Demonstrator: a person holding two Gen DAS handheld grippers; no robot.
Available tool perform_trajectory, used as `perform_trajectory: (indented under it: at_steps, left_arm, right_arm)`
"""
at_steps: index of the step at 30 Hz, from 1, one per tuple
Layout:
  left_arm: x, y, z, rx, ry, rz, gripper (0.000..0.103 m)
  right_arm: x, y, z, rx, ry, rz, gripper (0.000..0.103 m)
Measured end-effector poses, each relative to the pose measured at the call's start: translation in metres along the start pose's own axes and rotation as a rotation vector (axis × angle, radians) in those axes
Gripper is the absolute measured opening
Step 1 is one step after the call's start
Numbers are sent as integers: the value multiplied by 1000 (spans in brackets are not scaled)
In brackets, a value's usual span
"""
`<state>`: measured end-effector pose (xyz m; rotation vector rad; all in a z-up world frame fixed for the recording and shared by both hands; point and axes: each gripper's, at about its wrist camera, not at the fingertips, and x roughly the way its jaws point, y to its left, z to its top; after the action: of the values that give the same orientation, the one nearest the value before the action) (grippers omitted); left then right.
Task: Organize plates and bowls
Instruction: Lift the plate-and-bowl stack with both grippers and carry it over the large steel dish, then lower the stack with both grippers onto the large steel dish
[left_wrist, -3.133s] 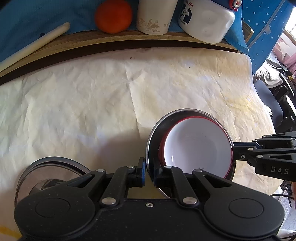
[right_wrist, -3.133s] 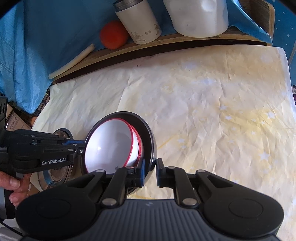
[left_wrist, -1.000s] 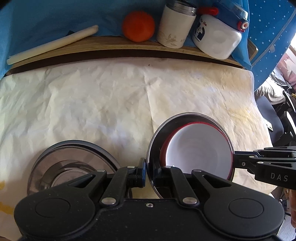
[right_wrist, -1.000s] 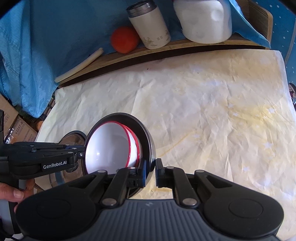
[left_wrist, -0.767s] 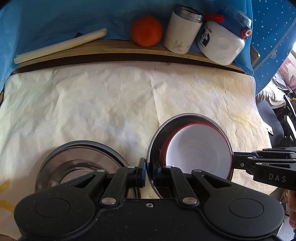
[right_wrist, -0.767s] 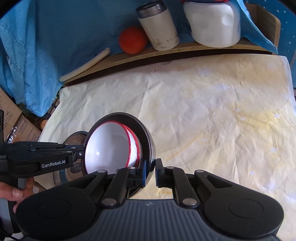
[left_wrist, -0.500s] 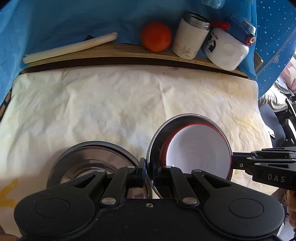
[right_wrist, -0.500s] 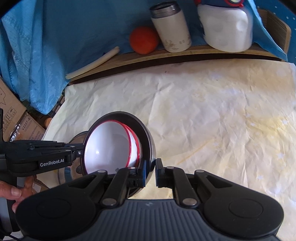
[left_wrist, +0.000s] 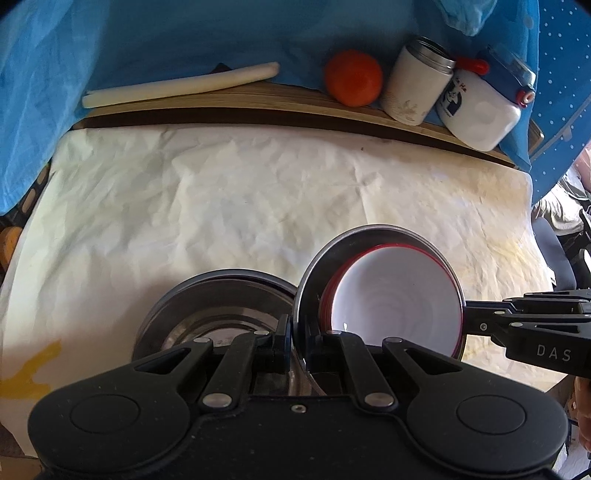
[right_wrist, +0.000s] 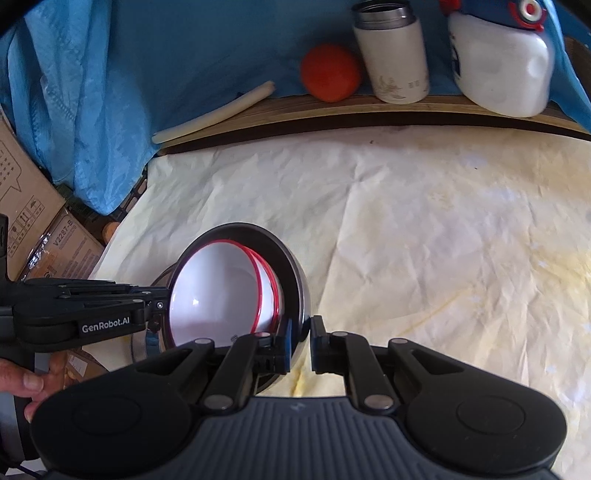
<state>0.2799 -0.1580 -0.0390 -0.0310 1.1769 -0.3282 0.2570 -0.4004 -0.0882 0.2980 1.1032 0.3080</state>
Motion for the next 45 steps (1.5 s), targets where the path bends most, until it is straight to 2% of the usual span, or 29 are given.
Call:
perform_trajectory:
  at_steps: [19, 45]
  left_arm:
    - [-7, 26, -7, -39, 0, 26, 5]
    - [-8, 61, -28, -103, 40, 52, 6]
  right_arm:
    - [15, 24, 6, -52, 27, 21, 10]
    - [42, 56, 6, -119, 101, 49, 11]
